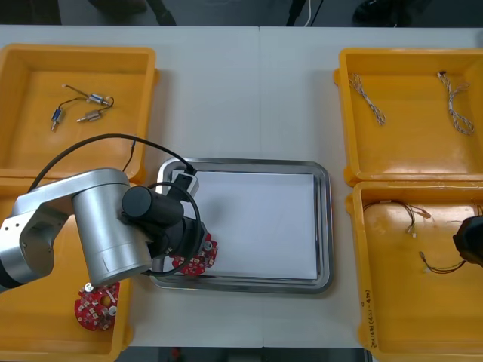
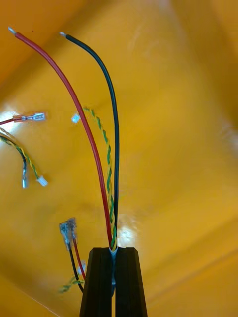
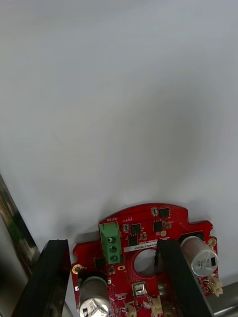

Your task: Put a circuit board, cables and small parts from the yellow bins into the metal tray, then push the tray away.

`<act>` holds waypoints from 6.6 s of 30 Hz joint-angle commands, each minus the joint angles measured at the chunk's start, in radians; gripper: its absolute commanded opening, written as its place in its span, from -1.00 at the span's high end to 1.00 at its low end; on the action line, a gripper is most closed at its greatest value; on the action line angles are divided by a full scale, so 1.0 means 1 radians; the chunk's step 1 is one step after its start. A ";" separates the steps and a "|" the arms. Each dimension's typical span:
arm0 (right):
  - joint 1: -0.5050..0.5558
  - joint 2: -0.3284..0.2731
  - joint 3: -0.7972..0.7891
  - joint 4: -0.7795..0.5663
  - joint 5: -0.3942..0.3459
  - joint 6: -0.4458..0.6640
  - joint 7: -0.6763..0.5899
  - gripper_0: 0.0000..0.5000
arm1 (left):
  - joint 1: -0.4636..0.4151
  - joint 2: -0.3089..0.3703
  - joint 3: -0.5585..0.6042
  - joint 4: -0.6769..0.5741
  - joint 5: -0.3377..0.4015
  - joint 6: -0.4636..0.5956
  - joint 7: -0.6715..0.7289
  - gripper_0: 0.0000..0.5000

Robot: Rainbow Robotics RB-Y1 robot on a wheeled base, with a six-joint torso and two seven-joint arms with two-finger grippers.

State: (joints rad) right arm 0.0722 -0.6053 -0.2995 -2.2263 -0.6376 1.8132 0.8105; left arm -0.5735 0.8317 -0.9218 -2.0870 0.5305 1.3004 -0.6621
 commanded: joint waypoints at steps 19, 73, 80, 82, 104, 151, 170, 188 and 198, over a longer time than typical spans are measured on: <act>-0.164 -0.283 -0.138 -0.127 -0.347 0.107 0.021 1.00 | -0.040 0.010 0.370 -0.140 0.289 0.326 0.075 -1.00; -0.810 -0.146 0.615 -0.093 -0.412 0.101 0.814 1.00 | 0.150 0.130 1.000 0.143 0.391 0.399 -0.712 -1.00; -0.850 -0.085 0.712 -0.062 -0.344 0.100 0.960 1.00 | 0.150 0.130 0.965 0.188 0.419 0.278 -0.800 -1.00; -0.851 -0.071 0.743 -0.061 -0.312 0.100 0.978 1.00 | 0.150 0.130 0.957 0.208 0.441 0.240 -0.807 -1.00; -0.833 0.064 1.085 0.040 -0.024 0.046 1.053 1.00 | 0.149 0.130 0.750 0.315 0.430 -0.119 -0.876 -1.00; -0.641 0.081 1.247 0.148 0.268 -0.192 1.075 -0.71 | -0.068 0.132 0.492 0.518 0.483 -0.132 -0.837 -1.00; -0.695 0.104 1.114 0.097 0.194 -0.061 1.064 -1.00 | -0.088 0.132 0.426 0.548 0.482 -0.191 -0.832 -1.00; -0.890 0.075 0.703 0.079 -0.114 0.107 0.966 -1.00 | -0.106 0.132 0.402 0.576 0.485 -0.216 -0.835 1.00; -0.914 -0.102 0.520 0.088 -0.240 0.107 0.796 -1.00 | -0.106 0.132 0.417 0.576 0.488 -0.208 -0.840 1.00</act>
State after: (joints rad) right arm -0.8000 -0.6251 0.2834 -2.1140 -0.8555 1.9167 1.6448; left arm -0.6408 0.9202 -0.5102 -1.5055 1.0095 1.0957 -1.4691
